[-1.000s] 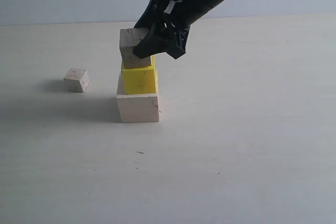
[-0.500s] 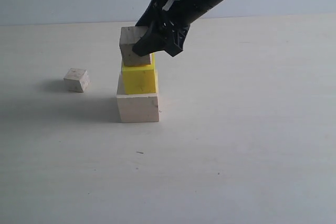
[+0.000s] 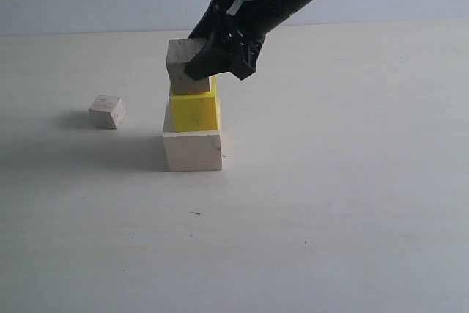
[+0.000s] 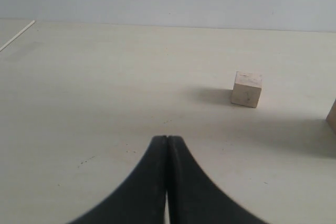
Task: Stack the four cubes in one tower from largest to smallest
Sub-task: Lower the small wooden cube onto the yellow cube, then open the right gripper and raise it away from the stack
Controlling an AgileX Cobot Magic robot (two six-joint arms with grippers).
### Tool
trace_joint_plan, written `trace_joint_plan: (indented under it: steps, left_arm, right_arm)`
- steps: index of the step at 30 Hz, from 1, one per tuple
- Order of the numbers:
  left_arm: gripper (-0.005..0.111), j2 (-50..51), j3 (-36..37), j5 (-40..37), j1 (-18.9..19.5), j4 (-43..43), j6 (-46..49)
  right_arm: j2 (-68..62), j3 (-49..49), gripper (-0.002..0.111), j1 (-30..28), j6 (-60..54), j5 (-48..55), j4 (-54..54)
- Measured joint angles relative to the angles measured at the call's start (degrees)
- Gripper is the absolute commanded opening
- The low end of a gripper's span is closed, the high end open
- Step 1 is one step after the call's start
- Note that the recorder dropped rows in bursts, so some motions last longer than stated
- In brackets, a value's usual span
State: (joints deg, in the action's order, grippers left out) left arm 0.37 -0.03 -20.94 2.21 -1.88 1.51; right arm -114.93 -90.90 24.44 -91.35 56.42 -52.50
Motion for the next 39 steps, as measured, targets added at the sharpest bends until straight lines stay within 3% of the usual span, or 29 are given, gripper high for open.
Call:
trace_joint_plan:
  steps: [10,39]
  left_arm:
    - [0.000,0.00,0.00,0.00,0.00,0.00,0.00]
    - [0.000,0.00,0.00,0.00,0.00,0.00,0.00]
  right_arm:
    - [0.00,0.00,0.060,0.00,0.00,0.21,0.00]
    - [0.00,0.00,0.060,0.00,0.31,-0.77,1.83]
